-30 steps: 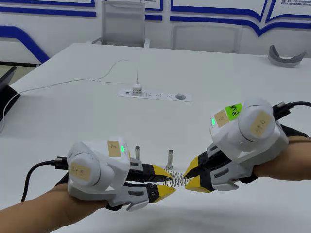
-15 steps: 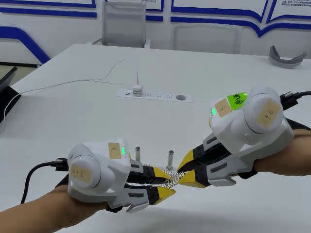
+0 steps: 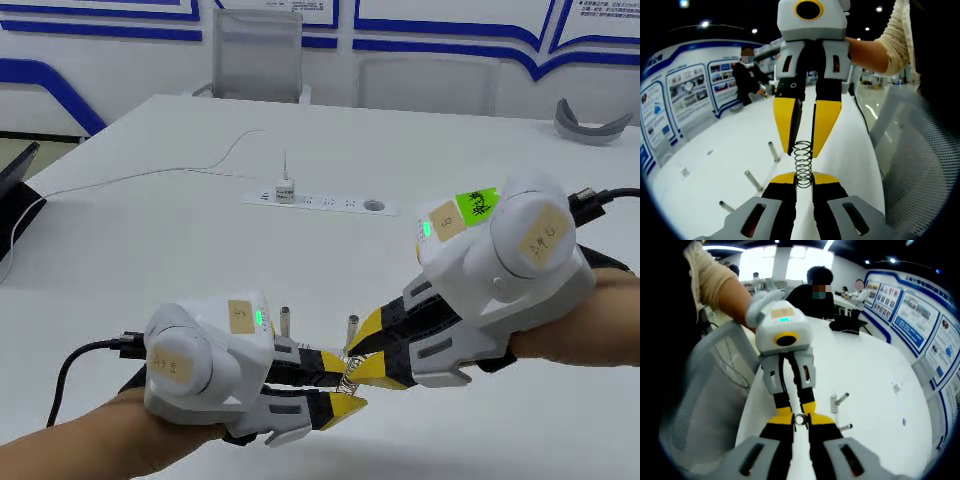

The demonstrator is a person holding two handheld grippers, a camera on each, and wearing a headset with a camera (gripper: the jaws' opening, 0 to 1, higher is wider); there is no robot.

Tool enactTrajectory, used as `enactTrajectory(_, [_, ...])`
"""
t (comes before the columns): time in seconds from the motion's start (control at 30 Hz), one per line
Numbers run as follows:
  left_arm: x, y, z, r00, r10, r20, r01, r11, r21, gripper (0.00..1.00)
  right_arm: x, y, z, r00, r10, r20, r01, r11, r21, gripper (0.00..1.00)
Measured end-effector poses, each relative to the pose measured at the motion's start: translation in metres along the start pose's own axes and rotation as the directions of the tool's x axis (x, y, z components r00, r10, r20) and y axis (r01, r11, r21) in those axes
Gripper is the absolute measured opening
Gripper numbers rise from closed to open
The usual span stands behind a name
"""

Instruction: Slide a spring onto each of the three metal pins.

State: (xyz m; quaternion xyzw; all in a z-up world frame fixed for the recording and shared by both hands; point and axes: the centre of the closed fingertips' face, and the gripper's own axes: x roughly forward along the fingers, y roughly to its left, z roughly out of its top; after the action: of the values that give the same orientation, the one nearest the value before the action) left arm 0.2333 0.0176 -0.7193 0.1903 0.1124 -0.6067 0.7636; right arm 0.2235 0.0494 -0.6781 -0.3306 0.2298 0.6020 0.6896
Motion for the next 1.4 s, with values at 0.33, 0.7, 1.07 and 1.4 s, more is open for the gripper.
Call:
enactTrajectory(0.33, [0.0, 0.003, 0.003, 0.9998, 0.008, 0.02, -0.008, 1.0, -0.021, 0.11, -0.001, -0.004, -0.004, 0.9996, -0.021, 0.02, 0.02, 0.999, 0.041, 0.15])
enactTrajectory(0.7, [0.0, 0.004, 0.005, 0.9991, 0.013, 0.041, -0.012, 0.999, -0.039, 0.11, 0.0, -0.004, -0.002, 0.9988, -0.023, 0.042, 0.02, 0.997, 0.07, 0.12])
enactTrajectory(1.07, [-0.004, 0.008, 0.004, 0.9986, 0.026, 0.046, -0.023, 0.997, -0.068, 0.17, -0.003, -0.009, -0.005, 0.9991, -0.032, 0.03, 0.029, 0.996, 0.089, 0.12])
enactTrajectory(1.4, [-0.019, 0.019, -0.001, 0.9973, 0.059, 0.044, -0.055, 0.993, -0.102, 0.23, -0.013, -0.019, -0.016, 0.9983, -0.058, 0.008, 0.057, 0.99, 0.127, 0.12])
